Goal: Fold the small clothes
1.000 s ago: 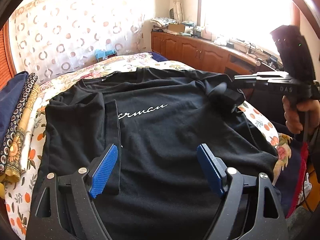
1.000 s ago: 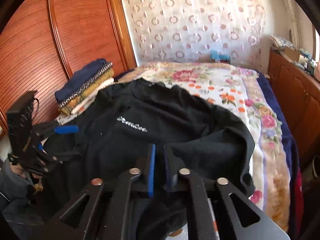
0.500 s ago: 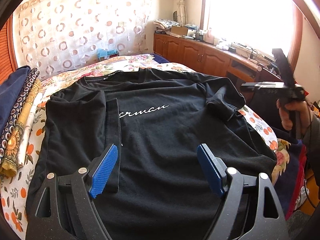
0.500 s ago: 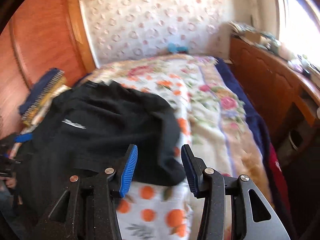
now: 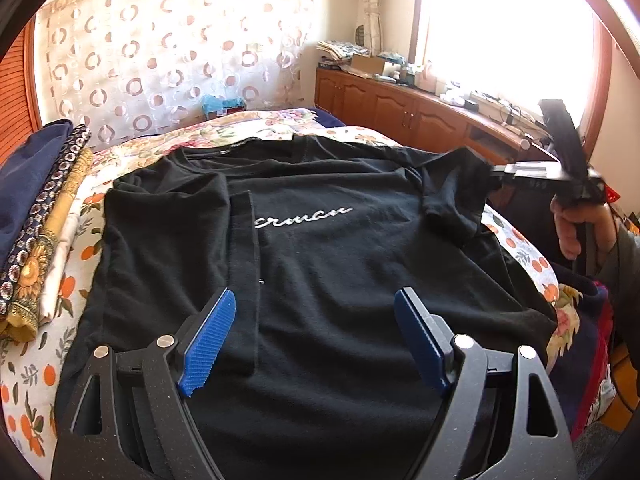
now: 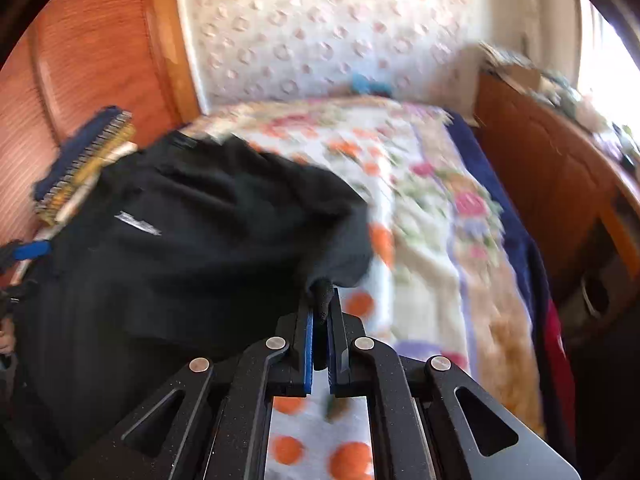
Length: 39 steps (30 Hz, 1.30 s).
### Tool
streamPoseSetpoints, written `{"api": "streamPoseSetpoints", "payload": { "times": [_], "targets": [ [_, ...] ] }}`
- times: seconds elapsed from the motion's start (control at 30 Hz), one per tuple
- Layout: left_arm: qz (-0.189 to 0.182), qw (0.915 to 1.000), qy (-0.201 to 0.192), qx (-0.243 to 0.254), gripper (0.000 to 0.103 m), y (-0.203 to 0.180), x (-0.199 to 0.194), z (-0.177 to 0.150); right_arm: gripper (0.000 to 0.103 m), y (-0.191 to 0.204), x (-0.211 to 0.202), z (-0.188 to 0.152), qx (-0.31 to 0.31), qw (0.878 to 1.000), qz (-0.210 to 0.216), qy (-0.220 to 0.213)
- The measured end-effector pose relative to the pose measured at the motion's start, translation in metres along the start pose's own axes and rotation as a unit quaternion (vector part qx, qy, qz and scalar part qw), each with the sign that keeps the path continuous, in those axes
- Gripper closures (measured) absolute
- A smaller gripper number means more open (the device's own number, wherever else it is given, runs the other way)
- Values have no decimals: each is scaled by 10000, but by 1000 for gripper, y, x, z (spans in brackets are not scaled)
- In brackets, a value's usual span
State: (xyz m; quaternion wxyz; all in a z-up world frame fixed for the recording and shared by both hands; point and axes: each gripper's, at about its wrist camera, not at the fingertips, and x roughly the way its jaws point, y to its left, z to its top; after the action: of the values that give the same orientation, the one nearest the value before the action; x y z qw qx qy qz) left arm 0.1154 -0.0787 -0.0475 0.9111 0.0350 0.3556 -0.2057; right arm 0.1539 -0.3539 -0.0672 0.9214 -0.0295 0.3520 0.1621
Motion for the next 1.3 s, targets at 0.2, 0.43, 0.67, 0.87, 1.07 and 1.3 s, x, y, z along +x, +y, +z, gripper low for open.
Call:
{"api": "streamPoseSetpoints", "payload": {
  "times": [0.2,0.43,0.67,0.87,1.07,1.3],
  "targets": [
    [54,9997,-81,-223,20,16,-8,-3,98,62,-14,60,-644,9956,526,-424],
    [79,9995,-55,-302,21,25,-9,-7,85,122,32,107,-954,9884,1166,-201],
    [94,9993,-35,-365,21,29,-8,-8,59,115,42,87,-801,9941,732,-92],
    [-8,9997,-4,-253,20,19,-4,-3,59,109,17,27,-926,9946,423,181],
    [-347,9993,144,-51,26,-5,13,9,72,91,14,-7,-774,9959,291,376],
    [-859,9946,567,132,42,-41,50,23,96,81,-6,-8,-790,9963,344,66]
  ]
}}
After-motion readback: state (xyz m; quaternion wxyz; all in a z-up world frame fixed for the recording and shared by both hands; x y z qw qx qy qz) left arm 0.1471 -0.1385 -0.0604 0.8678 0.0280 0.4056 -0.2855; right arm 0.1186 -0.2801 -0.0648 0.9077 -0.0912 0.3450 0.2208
